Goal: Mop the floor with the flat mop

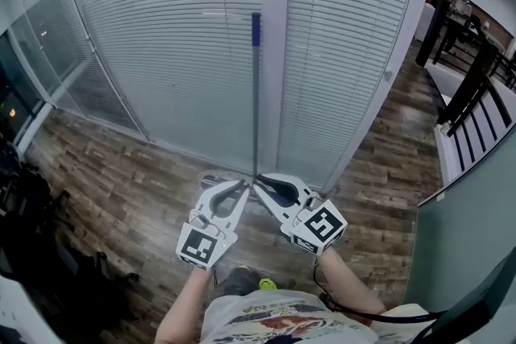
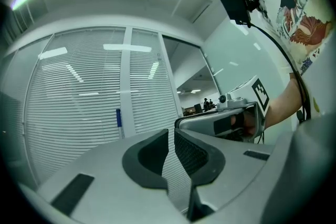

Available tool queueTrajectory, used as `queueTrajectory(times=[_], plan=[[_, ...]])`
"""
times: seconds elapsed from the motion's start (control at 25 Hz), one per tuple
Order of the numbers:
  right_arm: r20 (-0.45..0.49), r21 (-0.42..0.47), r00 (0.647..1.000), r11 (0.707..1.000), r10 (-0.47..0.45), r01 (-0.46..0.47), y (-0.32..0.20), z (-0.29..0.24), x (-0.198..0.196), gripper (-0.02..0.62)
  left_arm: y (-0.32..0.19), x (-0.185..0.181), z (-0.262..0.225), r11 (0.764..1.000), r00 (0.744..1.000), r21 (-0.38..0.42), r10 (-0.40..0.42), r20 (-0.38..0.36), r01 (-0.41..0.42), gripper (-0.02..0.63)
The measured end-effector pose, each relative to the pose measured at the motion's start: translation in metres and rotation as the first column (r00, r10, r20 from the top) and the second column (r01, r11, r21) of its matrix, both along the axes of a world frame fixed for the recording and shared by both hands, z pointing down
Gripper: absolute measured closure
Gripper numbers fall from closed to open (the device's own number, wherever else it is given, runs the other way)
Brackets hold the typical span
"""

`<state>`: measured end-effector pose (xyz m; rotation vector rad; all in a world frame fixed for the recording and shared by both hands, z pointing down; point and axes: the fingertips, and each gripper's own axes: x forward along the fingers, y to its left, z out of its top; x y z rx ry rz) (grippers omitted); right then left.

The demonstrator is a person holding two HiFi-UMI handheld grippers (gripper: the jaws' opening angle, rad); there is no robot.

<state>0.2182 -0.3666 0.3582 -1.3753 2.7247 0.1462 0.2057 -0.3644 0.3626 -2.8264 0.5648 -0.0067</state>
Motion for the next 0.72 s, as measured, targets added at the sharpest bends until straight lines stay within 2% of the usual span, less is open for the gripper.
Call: queueTrajectory(times=[0.32, 0.56, 0.72], plan=[[-0.009, -0.021, 1.000, 0.999, 0.028, -0.028, -0.065, 0.007, 0.014, 0.565, -0.060, 0.015, 0.015, 0.999, 1.000, -0.032, 0.022, 0.015, -0.021, 0.588], [-0.017, -0.032, 0.997, 0.996, 0.077, -0.078, -0.140, 0.022, 0.028, 0.565, -0.133, 0.033, 0.035, 0.997, 0.998, -0.032, 0.065, 0.024, -0.064, 0.577], [-0.039, -0.044, 0.992, 0.992, 0.119, -0.120, -0.204, 0.030, 0.043, 0.563, -0.197, 0.045, 0.047, 0.995, 0.996, -0.068, 0.080, 0.032, -0.078, 0.558]])
